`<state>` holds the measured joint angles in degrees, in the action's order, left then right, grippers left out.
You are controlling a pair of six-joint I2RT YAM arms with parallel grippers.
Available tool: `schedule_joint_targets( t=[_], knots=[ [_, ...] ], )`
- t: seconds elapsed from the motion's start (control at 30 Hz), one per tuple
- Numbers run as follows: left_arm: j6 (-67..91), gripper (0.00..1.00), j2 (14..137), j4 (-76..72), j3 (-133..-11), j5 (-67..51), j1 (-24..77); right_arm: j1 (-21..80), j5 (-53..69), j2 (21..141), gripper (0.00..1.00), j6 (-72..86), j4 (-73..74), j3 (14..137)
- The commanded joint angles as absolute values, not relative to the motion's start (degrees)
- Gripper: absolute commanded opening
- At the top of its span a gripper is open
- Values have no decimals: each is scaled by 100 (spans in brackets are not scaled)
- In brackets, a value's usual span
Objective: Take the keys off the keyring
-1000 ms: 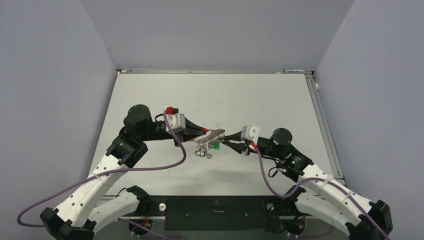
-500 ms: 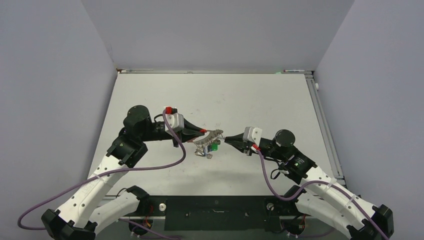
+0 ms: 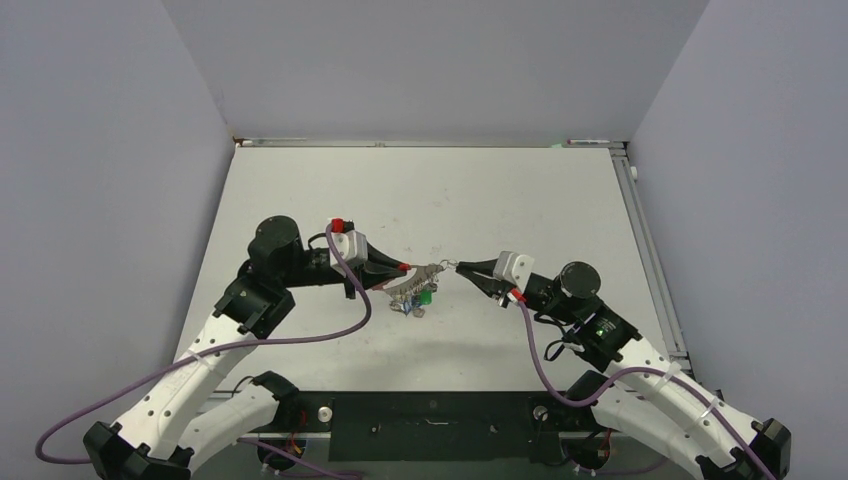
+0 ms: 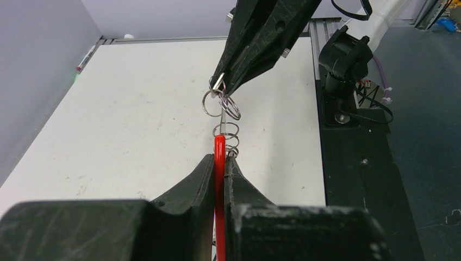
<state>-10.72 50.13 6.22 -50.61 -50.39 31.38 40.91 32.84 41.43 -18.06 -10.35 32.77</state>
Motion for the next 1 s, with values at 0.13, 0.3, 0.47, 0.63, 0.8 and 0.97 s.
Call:
schedule_joint_targets(
  t=[0.13,0.3,0.47,0.63,0.8,0.97],
  knots=[
    [-1416,0,4711,337,-4831,-4990,3110,4067,2935,4061,5,-2129,-1453,3589],
    [-2010,0,4568,458,-4676,-4794,3280,4062,3064,4209,5,-2158,-1576,3686],
    [-2932,0,4473,679,-4533,-3813,3952,4072,3475,4423,5,-2072,-1733,3820],
    [-2922,0,4541,633,-4478,-3114,4148,4079,3597,4459,5,-2044,-1810,3946],
    [-2568,0,4654,594,-4441,-2825,4142,4098,3711,4380,5,-2023,-1799,3999],
    [-2607,0,4594,547,-4328,-2900,4148,4099,3581,4394,5,-2178,-1593,3978]
  ],
)
